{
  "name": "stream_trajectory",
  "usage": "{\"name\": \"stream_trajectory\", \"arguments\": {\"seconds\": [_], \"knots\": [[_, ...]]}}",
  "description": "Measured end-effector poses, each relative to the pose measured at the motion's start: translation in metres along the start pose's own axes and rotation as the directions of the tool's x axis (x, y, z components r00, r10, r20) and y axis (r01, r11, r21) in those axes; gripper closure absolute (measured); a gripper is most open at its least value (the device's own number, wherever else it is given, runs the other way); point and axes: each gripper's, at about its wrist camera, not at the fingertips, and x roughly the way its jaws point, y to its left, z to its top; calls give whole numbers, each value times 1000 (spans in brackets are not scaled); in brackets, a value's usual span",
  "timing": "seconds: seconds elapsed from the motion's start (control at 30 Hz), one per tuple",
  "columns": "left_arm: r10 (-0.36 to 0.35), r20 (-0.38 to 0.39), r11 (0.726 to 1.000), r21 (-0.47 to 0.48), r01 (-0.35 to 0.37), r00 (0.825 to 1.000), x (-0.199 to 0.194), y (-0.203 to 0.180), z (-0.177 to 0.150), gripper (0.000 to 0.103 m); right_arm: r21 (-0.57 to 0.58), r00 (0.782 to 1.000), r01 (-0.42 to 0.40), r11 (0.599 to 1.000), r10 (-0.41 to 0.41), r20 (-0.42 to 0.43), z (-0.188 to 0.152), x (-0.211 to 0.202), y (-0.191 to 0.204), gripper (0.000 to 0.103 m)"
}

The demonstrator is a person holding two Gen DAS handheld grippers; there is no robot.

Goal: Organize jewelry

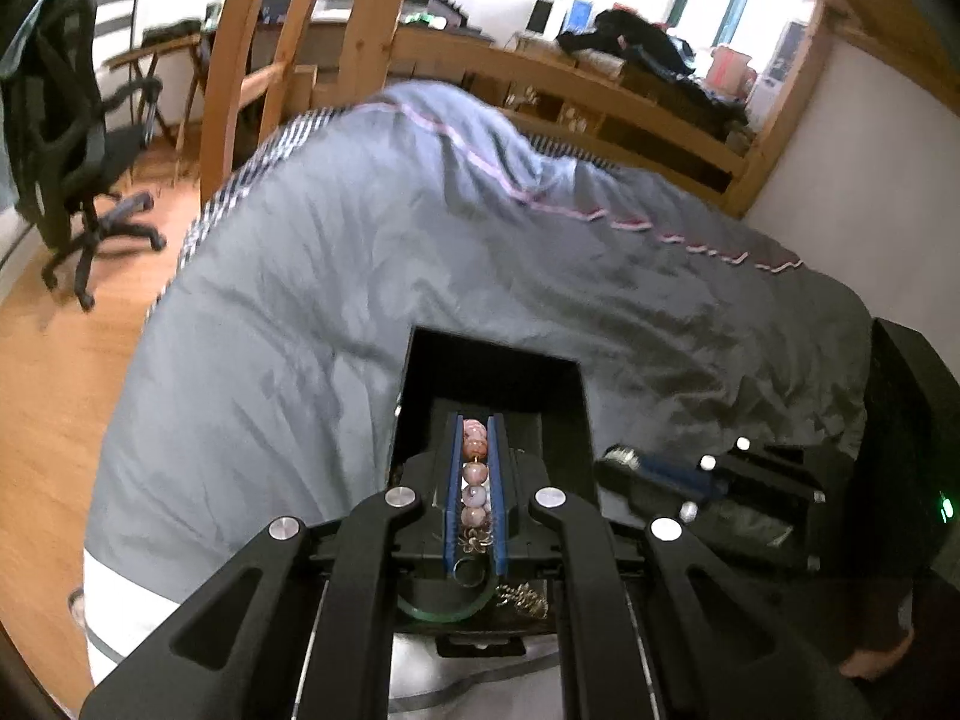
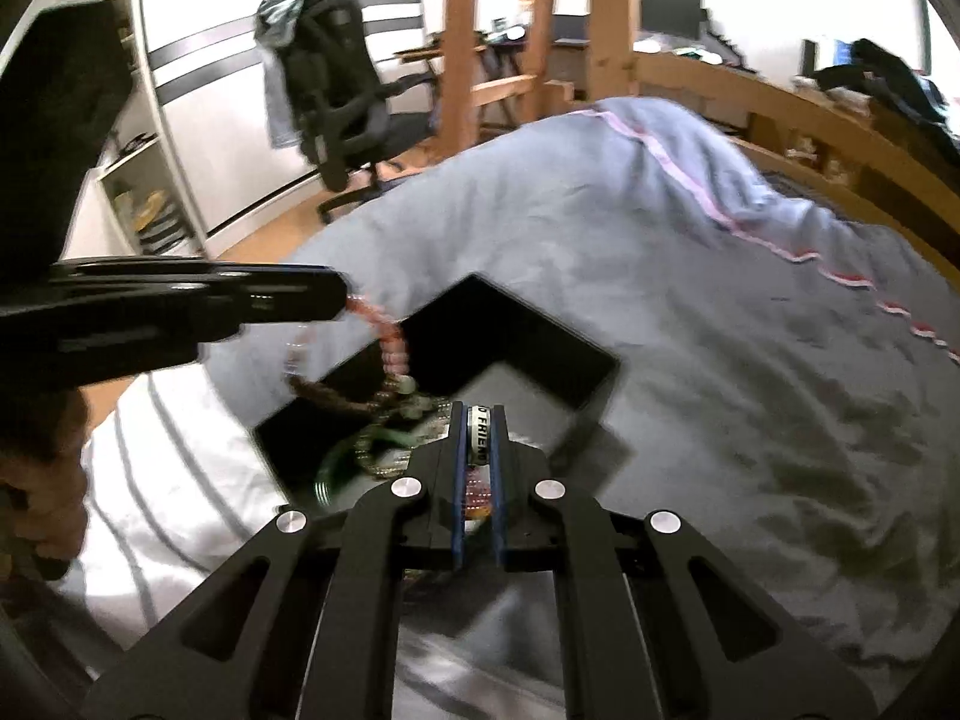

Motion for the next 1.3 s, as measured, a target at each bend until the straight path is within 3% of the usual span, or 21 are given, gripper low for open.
{"name": "stream_trajectory", "arguments": {"seconds": [0.07,0.1,0.13,0.17,0.2,0.23,0.3,0.37,0.57,0.87,1.1,1.3], "knots": [[8,-11,1000,-11,-8,1000,2,3,-1,94,-18,1000,-10,1000,10,-16,1,4,9,95],[17,-9,1000,-16,-17,1000,1,5,-1,87,-18,999,-18,1000,17,-28,0,6,11,94],[21,-4,1000,-22,-21,1000,-1,7,-1,64,-13,999,-17,1000,17,-36,-1,6,13,87],[33,9,999,-29,-33,999,-3,8,-1,47,-5,999,-11,1000,11,-34,-2,4,13,77],[62,40,997,-39,-61,997,-9,9,-1,21,3,1000,-9,1000,10,-19,-2,1,12,48],[88,76,995,-43,-85,993,-15,10,-1,19,16,1000,-4,1000,4,10,-2,-5,11,24],[101,111,994,-55,-96,989,-24,13,2,17,44,998,26,999,-29,62,-2,-19,7,10],[147,167,987,-87,-134,975,-35,17,4,6,49,996,59,997,-62,69,-1,-28,5,6],[248,242,968,-94,-232,938,-51,18,-1,6,88,993,93,992,-99,63,-3,-49,7,4],[346,236,938,-71,-339,908,-65,6,-41,6,43,990,124,991,-126,57,-17,-77,31,4],[382,192,924,-44,-381,904,-81,-1,-75,6,108,992,98,989,-106,68,-28,-100,24,4],[372,202,928,-57,-369,906,-98,-7,-97,6,92,986,148,985,-154,63,-36,-115,28,4]]}}
